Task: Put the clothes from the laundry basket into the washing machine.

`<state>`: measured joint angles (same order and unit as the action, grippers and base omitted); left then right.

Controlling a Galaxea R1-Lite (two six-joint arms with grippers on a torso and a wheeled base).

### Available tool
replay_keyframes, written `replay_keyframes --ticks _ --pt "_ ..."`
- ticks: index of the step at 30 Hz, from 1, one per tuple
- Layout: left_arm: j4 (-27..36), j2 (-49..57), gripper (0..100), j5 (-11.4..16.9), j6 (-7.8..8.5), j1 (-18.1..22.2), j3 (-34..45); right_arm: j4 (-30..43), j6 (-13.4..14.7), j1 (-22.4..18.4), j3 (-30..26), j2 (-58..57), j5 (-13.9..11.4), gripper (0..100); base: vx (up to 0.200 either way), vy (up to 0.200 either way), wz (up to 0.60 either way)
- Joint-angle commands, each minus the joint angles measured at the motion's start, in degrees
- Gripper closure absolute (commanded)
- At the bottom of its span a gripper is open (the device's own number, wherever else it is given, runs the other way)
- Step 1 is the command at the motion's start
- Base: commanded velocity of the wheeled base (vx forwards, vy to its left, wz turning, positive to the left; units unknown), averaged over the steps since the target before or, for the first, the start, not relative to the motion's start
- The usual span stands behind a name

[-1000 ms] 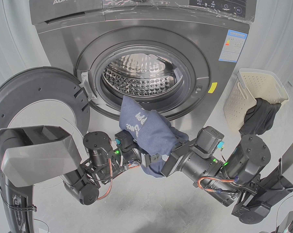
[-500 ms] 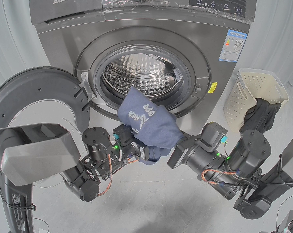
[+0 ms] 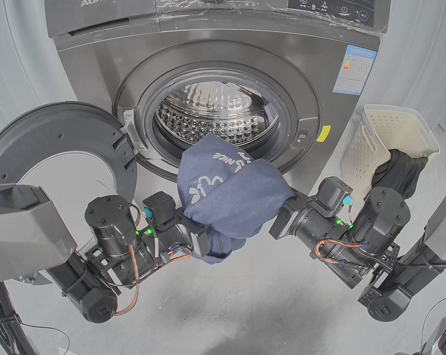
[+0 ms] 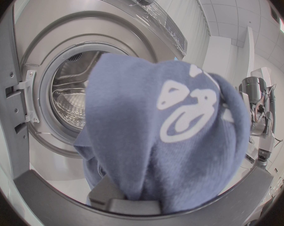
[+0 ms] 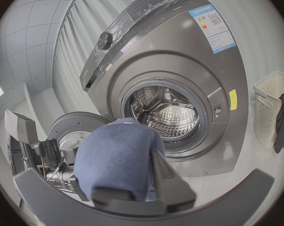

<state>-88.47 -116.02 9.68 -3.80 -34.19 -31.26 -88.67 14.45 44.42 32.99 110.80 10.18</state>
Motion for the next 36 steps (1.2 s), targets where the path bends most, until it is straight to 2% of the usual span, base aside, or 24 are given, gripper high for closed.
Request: replay_keyframes --ticks 1,3,5,6,7,10,12,17,20,24,25,26,29,36 --pt "-0.1 3.5 100 0.1 0.55 -0.3 6.9 0.2 -0.6 0.6 -3.4 -4.8 -0.7 0 0.0 0.0 0.0" --pt "0.0 4.3 100 0.1 0.55 0.0 8.8 0.3 -1.5 0.4 -7.0 -6.4 -2.3 0 0.0 0.0 0.0" --pt "-0.1 4.8 100 0.1 0.64 0.3 10.1 0.3 -3.9 -0.5 -10.7 -6.7 -4.2 0 0.0 0.0 0.0" --pt "-0.1 5.8 100 0.1 0.46 0.7 10.8 0.1 -5.3 -1.1 -14.5 -7.1 -5.3 0 0.0 0.0 0.0" --pt "-0.1 6.2 100 0.2 0.38 1.1 10.8 0.1 -5.6 -1.4 -15.7 -7.1 -5.6 0 0.0 0.0 0.0" --pt "-0.1 7.4 100 0.2 0.38 1.6 11.0 0.1 -6.4 -3.4 -21.4 -7.0 -8.9 0 0.0 0.0 0.0" --pt "-0.1 7.8 100 0.1 0.29 1.7 10.8 0.1 -7.0 -3.6 -23.0 -6.9 -10.2 0 0.0 0.0 0.0" --pt "-0.1 8.4 100 0.2 -0.68 1.7 10.8 0.0 -6.6 -3.9 -22.5 -6.8 -10.2 0 0.0 0.0 0.0" --pt "0.0 8.5 100 0.1 -2.61 1.2 10.8 0.0 -6.3 -4.7 -20.4 -6.6 -10.3 0 0.0 0.0 0.0" --pt "0.0 8.8 100 -1.3 -4.19 1.0 11.0 0.0 -5.7 -5.0 -18.0 -5.8 -10.1 0 0.0 0.0 0.0" --pt "0.0 9.1 100 -1.2 -4.28 1.1 11.1 0.0 -5.3 -5.0 -17.8 -5.7 -10.1 0 0.0 0.0 0.0" --pt "-0.1 9.0 100 -1.2 -3.58 1.4 11.5 0.0 -5.0 -5.0 -17.8 -5.7 -10.0 0 0.0 0.0 0.0" --pt "-0.1 9.4 100 -1.2 -4.11 1.1 11.9 0.0 -5.0 -5.0 -17.7 -5.8 -10.0 0 0.0 0.0 0.0" --pt "-0.1 9.5 100 -1.0 -3.76 -0.2 14.1 0.0 -4.9 -4.8 -17.9 -5.3 -9.9 0 0.029 0.0 0.0"
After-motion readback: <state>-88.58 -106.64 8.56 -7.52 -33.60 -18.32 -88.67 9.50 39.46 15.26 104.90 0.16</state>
